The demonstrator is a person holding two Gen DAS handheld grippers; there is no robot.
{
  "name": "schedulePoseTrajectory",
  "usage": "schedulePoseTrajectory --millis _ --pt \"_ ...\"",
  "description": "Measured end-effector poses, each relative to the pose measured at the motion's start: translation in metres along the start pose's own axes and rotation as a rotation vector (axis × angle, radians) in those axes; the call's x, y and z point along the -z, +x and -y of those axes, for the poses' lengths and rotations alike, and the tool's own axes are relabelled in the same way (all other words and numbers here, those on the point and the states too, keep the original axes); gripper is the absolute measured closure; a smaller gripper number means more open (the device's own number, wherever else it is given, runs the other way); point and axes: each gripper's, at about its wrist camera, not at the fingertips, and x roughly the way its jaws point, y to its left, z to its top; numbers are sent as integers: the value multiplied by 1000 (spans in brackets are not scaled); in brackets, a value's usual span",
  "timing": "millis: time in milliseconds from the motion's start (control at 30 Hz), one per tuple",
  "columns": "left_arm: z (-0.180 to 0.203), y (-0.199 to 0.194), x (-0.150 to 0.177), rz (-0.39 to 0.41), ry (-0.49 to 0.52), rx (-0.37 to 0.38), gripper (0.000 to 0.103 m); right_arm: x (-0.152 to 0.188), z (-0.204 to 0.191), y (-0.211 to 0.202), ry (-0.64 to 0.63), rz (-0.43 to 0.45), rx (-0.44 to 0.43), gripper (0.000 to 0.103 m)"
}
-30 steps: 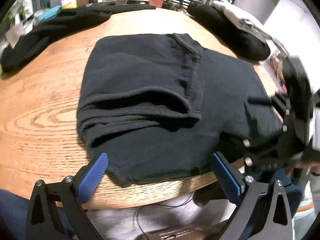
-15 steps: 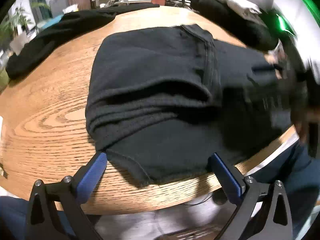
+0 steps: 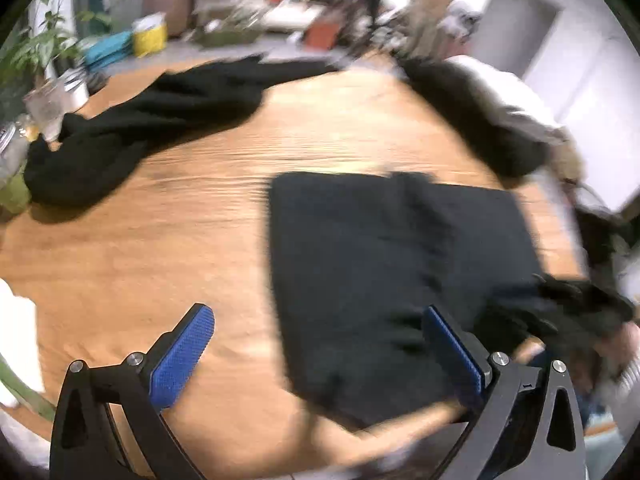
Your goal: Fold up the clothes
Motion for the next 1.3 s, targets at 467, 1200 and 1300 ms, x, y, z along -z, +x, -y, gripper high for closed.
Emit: schedulePoseTrajectory --millis 467,1200,1300 --pt "-90 -26 30 -18 -416 154 0 -3 -107 47 -536 -54 251 86" --pt "-71 -5 28 -92 -301 117 0 -52 -21 -2 -17 21 74 24" --pt "-69 -6 28 -87 -292 116 0 -61 -10 5 51 15 79 34"
